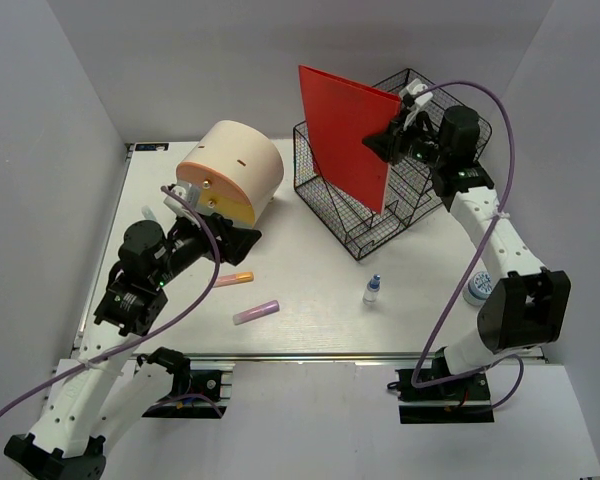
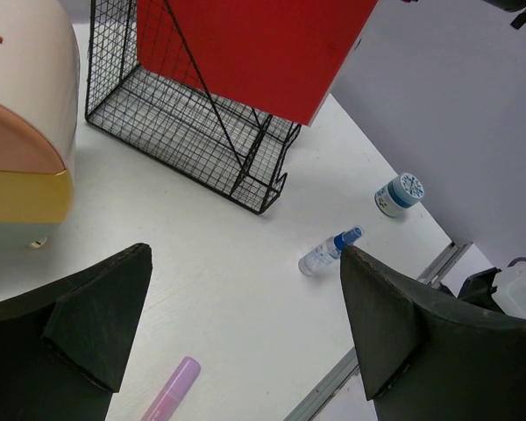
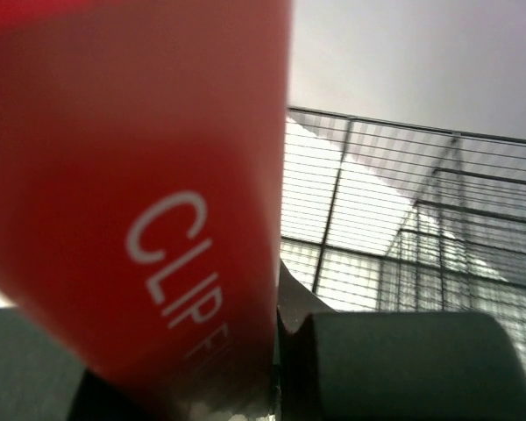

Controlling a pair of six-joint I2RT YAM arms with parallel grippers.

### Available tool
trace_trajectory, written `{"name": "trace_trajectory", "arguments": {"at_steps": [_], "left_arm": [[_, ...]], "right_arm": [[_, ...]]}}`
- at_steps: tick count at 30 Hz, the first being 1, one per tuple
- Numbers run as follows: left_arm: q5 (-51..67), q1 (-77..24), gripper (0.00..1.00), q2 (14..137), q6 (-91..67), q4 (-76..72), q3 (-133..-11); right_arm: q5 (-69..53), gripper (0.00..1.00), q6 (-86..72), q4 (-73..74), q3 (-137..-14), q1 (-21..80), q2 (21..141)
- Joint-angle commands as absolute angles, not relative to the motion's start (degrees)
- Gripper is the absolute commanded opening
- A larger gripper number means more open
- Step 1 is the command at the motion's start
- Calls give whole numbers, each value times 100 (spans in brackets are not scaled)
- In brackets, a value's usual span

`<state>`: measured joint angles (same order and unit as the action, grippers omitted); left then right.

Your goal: Organize the desk

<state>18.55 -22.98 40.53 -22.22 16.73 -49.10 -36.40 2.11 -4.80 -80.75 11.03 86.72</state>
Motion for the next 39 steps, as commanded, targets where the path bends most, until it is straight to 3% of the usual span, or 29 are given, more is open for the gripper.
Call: {"name": "trace_trajectory", "arguments": {"at_steps": [1, 15, 22, 39], "left_arm": [[1758, -2276, 98, 3938, -2268, 1661, -4860], [1784, -2276, 98, 4052, -2347, 1450, -4755], [1819, -2276, 98, 4087, -2338, 1424, -4737], [1863, -2276, 98, 4078, -2382, 1371, -4702]], "right_arm": [[-4367, 0, 114, -1626, -8033, 1107, 8701], [-5203, 0, 53, -3064, -7542, 976, 9149], [-5493, 0, -1045, -4427, -7041, 721, 9378], [-5861, 0, -1240, -5466, -6785, 642, 9764]]}}
